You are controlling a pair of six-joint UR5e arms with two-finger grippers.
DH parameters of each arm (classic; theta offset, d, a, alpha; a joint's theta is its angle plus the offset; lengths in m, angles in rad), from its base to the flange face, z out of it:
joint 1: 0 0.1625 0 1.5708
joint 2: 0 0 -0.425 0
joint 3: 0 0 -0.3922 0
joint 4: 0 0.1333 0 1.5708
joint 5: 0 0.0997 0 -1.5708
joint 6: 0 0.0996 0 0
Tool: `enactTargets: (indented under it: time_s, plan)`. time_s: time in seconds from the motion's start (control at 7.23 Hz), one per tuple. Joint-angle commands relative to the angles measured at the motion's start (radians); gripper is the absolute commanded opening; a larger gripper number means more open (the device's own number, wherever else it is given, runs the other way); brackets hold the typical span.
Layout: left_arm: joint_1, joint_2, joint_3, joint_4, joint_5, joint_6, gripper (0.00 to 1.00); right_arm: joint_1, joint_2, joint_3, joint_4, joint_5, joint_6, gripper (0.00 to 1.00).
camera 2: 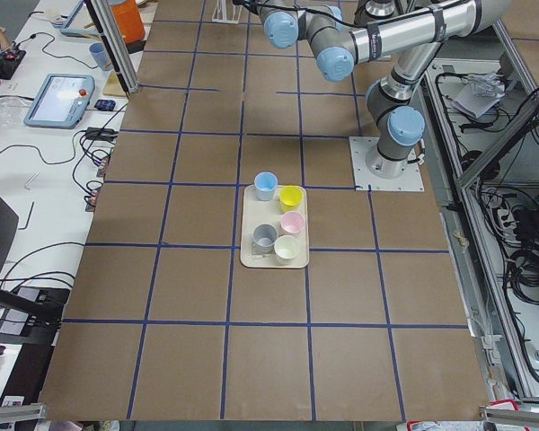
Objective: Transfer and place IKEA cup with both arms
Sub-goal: 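Close the left gripper on the cup and open the right gripper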
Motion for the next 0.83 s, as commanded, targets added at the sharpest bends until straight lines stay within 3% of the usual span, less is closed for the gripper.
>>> enactTargets:
  time_s: [0.0, 0.14, 0.42, 0.55, 0.69]
  plan:
    - [0.000, 0.004, 0.000, 0.000, 0.000, -0.004, 0.00, -0.012, -0.024, -0.004, 0.000, 0.000, 0.066, 1.00]
    - [0.003, 0.007, 0.007, 0.002, 0.009, -0.073, 0.00, -0.021, -0.026, -0.003, 0.000, -0.013, 0.067, 1.00]
    - [0.009, 0.013, 0.044, 0.003, 0.192, -0.155, 0.00, -0.088, -0.027, -0.001, 0.013, -0.020, 0.075, 1.00]
    - [0.009, 0.013, 0.096, 0.003, 0.315, -0.209, 0.00, -0.107, -0.026, -0.001, 0.011, -0.059, 0.078, 1.00]
    - [0.011, 0.013, 0.150, 0.002, 0.500, -0.215, 0.00, -0.153, -0.026, 0.000, 0.012, -0.116, 0.077, 1.00]
